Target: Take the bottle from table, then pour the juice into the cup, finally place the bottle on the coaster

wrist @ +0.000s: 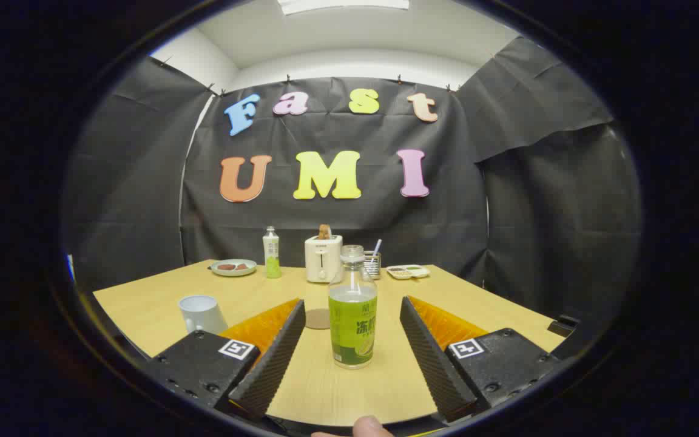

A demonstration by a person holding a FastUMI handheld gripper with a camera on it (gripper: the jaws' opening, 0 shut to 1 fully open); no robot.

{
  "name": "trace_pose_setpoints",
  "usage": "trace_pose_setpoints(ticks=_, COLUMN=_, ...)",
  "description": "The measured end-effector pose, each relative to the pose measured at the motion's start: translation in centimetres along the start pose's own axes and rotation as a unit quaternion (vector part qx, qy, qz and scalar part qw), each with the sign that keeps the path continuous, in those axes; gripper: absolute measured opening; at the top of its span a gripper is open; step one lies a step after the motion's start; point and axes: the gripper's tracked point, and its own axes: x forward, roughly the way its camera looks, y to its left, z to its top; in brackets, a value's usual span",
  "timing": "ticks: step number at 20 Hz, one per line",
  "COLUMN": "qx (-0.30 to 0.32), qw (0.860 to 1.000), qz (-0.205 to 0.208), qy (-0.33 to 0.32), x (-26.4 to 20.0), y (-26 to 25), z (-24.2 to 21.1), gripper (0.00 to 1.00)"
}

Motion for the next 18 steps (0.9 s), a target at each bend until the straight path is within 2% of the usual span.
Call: trace_pose_setpoints(ticks=18, qx=0.0, qw=1.0, qz=0.002, qy=-0.01, x=-0.07, y=0.41, z=0.8, gripper=1.0)
